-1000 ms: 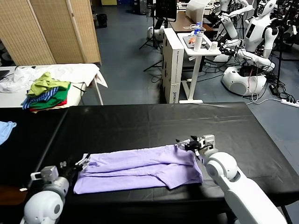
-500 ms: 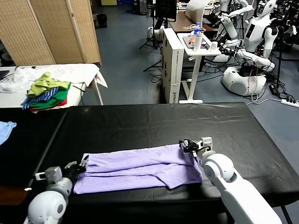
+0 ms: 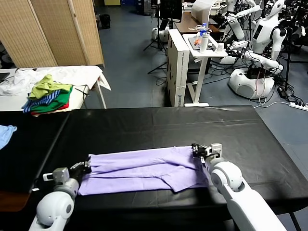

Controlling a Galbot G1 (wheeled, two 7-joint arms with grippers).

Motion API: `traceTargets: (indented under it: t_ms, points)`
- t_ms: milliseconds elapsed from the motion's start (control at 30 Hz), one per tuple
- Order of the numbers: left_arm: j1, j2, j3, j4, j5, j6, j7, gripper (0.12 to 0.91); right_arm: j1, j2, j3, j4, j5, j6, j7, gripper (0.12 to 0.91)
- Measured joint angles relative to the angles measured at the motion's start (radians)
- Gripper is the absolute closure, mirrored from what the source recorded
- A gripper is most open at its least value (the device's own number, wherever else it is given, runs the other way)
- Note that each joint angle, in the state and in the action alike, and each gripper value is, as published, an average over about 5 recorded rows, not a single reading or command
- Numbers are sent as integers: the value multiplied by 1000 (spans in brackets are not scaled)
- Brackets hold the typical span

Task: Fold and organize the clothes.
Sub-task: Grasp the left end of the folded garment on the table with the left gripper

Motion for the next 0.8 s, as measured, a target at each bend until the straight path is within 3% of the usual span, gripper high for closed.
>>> traceTargets:
  t_ms: [233,600,700,800]
  points:
    - [26,-79,-16,14,9,-28,29,123,-53,-8,54,46,2,3,-1,118]
    - [38,-138,-17,44,15,-53,48,139,-64,2,59,53,-6,6,1,118]
    - [41,-150,-9,46,25,-60,54,248,-68,5,60,54,-10,8,0,118]
    - [44,-158,-2,50,33,-65,61,432,-70,8,60,55,-15,9,0,118]
